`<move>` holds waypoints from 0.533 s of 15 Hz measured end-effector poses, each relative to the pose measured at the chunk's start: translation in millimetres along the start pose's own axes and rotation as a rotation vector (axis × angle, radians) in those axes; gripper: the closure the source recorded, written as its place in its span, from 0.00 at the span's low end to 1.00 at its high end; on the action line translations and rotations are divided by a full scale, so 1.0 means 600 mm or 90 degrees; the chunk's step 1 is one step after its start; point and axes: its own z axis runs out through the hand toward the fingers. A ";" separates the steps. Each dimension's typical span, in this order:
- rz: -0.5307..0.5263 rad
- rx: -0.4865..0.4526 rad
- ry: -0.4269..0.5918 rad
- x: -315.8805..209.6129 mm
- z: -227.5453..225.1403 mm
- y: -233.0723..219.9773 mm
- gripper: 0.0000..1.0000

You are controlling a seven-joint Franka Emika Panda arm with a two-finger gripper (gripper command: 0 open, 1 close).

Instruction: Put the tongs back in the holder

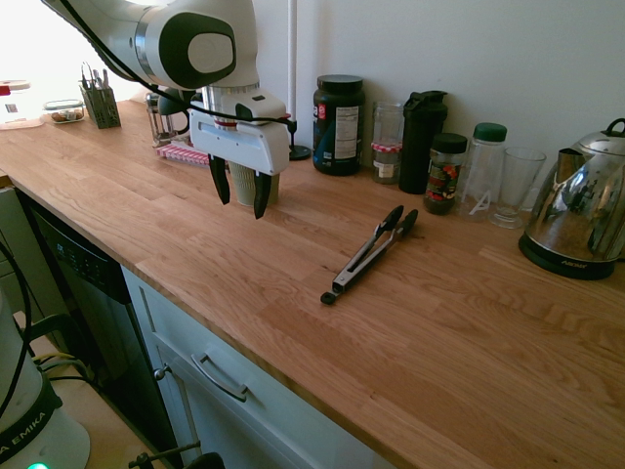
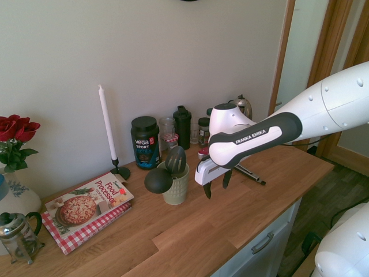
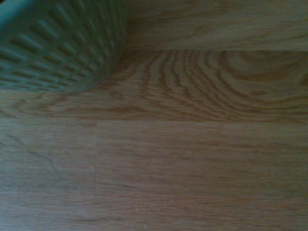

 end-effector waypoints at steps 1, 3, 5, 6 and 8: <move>0.001 -0.001 -0.002 0.000 0.002 0.000 0.00; -0.001 -0.001 -0.002 0.014 0.002 -0.002 0.00; -0.014 0.001 0.023 0.064 -0.035 -0.001 0.00; -0.016 -0.002 0.038 0.094 -0.058 0.005 0.00; -0.017 -0.002 0.052 0.152 -0.093 0.028 0.00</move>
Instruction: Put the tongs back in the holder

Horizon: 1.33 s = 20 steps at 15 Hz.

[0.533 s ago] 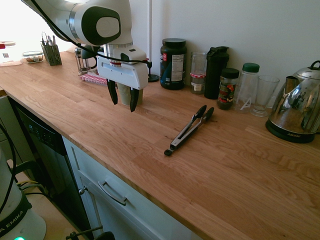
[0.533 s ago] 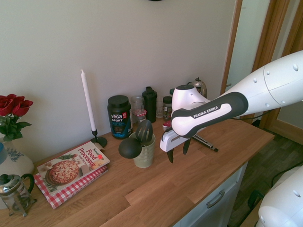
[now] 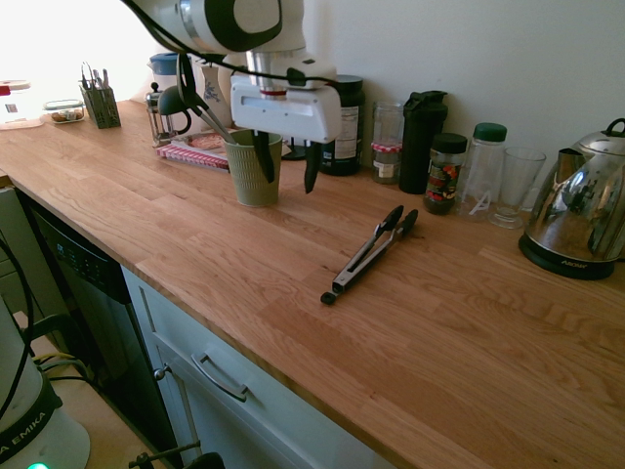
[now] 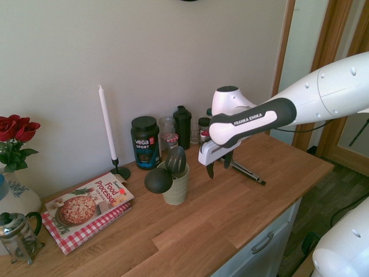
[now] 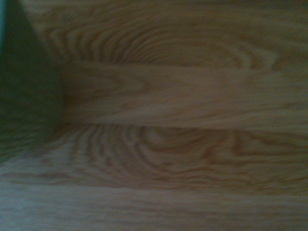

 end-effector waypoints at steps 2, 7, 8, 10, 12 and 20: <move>0.003 0.000 0.001 0.055 -0.005 0.028 0.00; -0.001 -0.020 -0.017 0.154 0.044 0.058 0.00; -0.005 -0.022 -0.020 0.161 0.057 0.053 0.00; -0.010 -0.025 -0.023 0.172 0.083 0.043 0.00; -0.011 -0.024 -0.018 0.184 0.106 0.036 0.00; -0.023 -0.011 -0.029 0.221 0.167 0.025 1.00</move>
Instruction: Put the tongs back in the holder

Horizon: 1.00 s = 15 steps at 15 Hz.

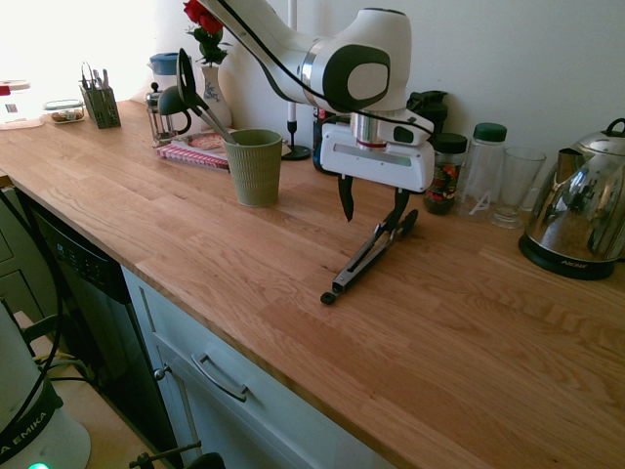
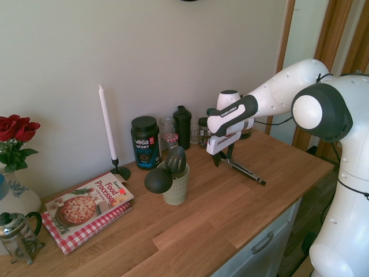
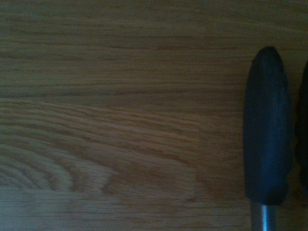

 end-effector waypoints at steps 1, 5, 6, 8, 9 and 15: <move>0.000 -0.001 0.000 0.004 0.003 0.000 1.00; -0.002 -0.003 -0.006 0.005 0.015 -0.006 1.00; -0.003 -0.003 -0.007 0.004 0.017 -0.008 1.00; -0.005 -0.004 -0.009 0.002 0.022 -0.011 1.00; -0.005 -0.005 -0.010 0.002 0.025 -0.012 1.00; -0.005 -0.006 -0.010 0.003 0.034 -0.011 1.00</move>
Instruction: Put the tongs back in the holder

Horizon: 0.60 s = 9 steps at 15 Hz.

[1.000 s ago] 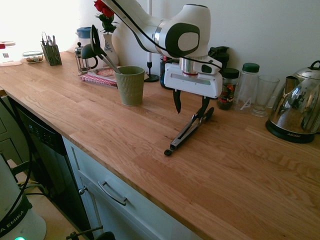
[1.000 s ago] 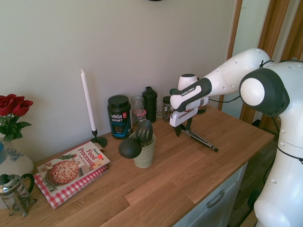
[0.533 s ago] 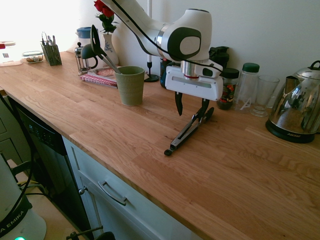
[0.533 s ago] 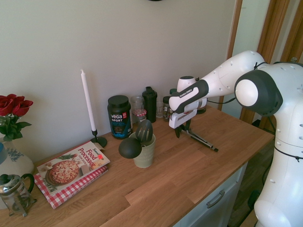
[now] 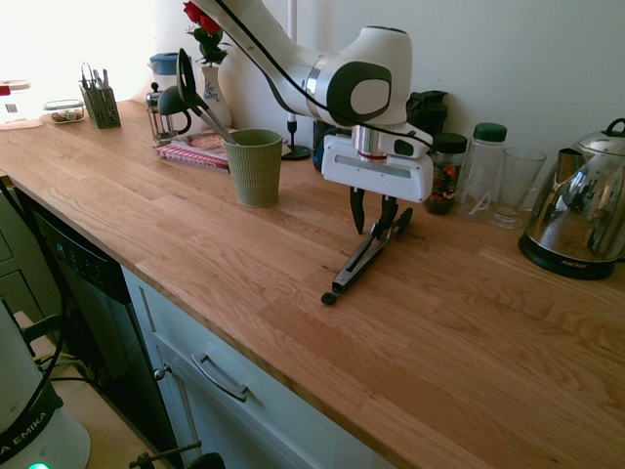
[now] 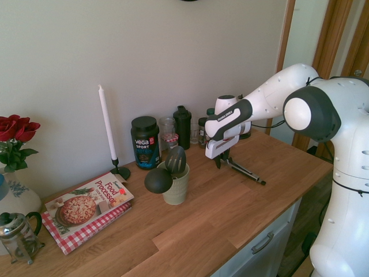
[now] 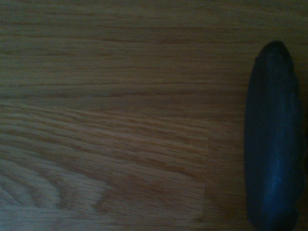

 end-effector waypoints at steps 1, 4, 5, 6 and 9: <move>0.000 0.000 0.000 0.000 0.000 0.000 1.00; -0.001 0.000 0.000 -0.002 0.001 -0.003 1.00; -0.002 0.000 0.000 -0.003 0.001 -0.004 1.00; -0.002 0.000 0.000 -0.003 0.000 -0.005 1.00; 0.000 -0.001 0.002 -0.003 -0.001 -0.005 1.00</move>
